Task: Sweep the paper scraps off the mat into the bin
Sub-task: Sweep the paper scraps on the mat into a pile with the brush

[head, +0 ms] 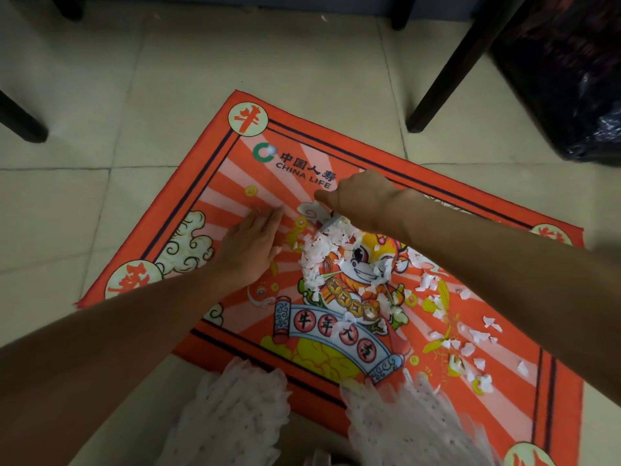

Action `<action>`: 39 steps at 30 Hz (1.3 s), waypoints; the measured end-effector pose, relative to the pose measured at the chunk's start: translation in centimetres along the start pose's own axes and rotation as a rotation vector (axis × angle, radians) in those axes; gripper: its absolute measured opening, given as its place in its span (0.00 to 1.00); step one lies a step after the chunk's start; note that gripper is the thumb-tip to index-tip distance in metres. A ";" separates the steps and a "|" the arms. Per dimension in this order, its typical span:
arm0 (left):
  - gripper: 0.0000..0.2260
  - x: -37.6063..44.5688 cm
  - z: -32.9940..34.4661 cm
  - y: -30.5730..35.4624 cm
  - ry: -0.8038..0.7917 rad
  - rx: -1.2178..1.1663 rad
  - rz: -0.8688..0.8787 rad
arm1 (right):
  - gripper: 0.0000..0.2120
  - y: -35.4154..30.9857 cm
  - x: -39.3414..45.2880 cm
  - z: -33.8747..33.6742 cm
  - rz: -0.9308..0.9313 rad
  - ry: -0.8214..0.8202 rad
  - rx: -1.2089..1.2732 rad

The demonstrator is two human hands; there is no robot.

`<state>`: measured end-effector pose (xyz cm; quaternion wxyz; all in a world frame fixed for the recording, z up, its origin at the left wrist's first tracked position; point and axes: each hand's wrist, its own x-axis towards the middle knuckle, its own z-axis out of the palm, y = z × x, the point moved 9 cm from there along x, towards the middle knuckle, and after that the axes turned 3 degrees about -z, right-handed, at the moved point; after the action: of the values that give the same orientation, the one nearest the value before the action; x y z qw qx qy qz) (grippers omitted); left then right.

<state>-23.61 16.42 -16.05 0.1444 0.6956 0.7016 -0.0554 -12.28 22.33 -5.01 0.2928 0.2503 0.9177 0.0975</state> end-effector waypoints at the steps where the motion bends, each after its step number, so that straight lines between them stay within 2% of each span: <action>1: 0.33 -0.2 0.0 0.1 -0.004 0.004 0.002 | 0.33 0.2 -0.3 0.0 0.009 -0.001 0.000; 9: 0.35 -2.5 0.3 0.1 0.021 0.034 0.023 | 0.34 1.1 -2.0 -1.5 0.057 0.073 0.076; 16: 0.42 -4.4 0.8 -0.7 -0.044 -0.078 -0.068 | 0.33 -3.4 -0.2 -3.1 -0.082 0.133 0.066; 21: 0.45 -5.3 1.2 -0.6 -0.070 -0.086 -0.076 | 0.34 -5.8 0.8 -2.6 -0.108 0.130 0.033; 33: 0.41 -4.9 1.4 0.7 -0.037 -0.113 -0.007 | 0.32 -4.6 -1.7 0.7 -0.098 0.026 0.013; 39: 0.39 -4.9 1.9 1.3 -0.049 -0.100 0.045 | 0.32 -3.8 -3.4 1.2 -0.085 0.045 -0.012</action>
<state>-22.10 11.24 -16.28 0.1975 0.7015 0.6839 -0.0340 -10.77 17.33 -5.56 0.2778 0.2070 0.9331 0.0962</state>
